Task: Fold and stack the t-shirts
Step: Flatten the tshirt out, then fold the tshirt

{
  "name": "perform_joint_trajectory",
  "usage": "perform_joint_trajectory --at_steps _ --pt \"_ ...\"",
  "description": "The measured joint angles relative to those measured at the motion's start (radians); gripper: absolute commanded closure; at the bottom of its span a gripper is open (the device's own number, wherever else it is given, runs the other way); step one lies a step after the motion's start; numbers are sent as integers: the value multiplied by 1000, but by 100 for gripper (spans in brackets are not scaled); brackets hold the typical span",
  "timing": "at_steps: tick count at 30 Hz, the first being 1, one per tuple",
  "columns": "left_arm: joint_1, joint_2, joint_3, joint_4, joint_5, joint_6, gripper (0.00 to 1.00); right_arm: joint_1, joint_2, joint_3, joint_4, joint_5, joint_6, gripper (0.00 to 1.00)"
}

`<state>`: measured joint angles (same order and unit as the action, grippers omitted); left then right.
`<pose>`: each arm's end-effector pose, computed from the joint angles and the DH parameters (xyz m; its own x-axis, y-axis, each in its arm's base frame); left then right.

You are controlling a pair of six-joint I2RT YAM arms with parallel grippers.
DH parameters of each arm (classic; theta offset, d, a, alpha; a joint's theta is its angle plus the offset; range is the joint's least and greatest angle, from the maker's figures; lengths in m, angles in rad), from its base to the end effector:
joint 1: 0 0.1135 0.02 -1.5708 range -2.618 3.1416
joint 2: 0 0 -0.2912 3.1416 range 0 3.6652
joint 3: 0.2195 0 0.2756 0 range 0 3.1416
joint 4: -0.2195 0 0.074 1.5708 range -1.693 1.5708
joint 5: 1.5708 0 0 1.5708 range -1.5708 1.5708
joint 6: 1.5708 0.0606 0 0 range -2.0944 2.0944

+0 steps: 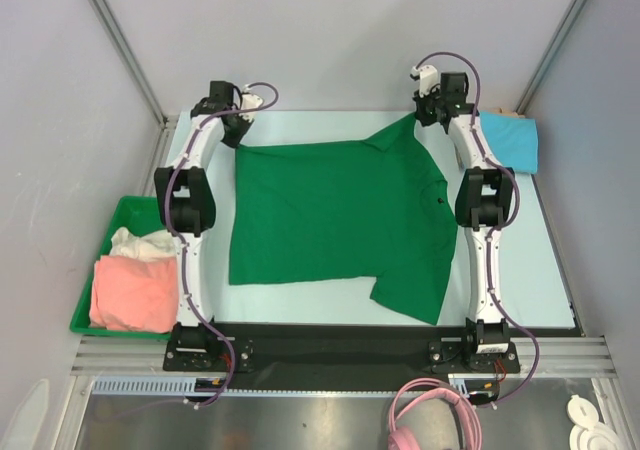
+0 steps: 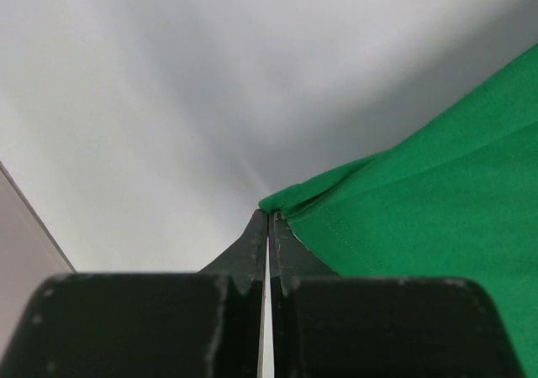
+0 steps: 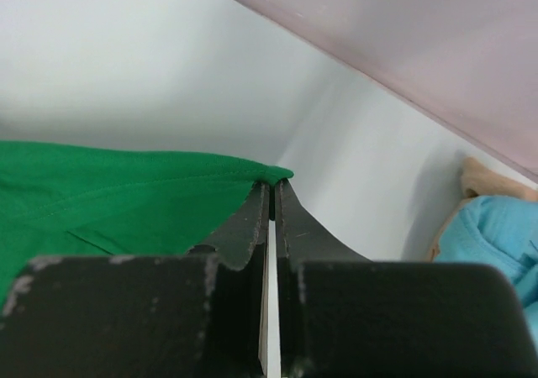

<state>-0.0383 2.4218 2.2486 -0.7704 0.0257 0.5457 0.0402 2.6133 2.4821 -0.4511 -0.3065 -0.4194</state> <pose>0.5928 -0.0243 0.2093 -0.6639 0.5447 -0.5124 0.4655 0.8373 0.2868 0.6548 0.0446 0.2121 -0.3837 -0.4040 -0.8304 -0.4887 0.8518 -0.1886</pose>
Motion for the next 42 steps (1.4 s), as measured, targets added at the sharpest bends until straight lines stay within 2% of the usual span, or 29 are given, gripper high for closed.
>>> perform_joint_trajectory --at_steps 3,11,20,33,42 --pt "-7 0 5 2 1 -4 100 -4 -12 -15 11 3 -5 100" --pt "-14 -14 5 1 5 -14 100 -27 -175 -226 -11 -11 -43 100" --pt "-16 -148 -54 -26 63 -24 100 -32 -407 -472 -4 -55 -51 100" --pt "-16 -333 -365 -71 119 -21 100 -31 -629 -750 -17 -121 -53 100" --pt "-16 -449 -542 -78 144 -17 100 -43 -877 -1044 19 -139 -55 100"
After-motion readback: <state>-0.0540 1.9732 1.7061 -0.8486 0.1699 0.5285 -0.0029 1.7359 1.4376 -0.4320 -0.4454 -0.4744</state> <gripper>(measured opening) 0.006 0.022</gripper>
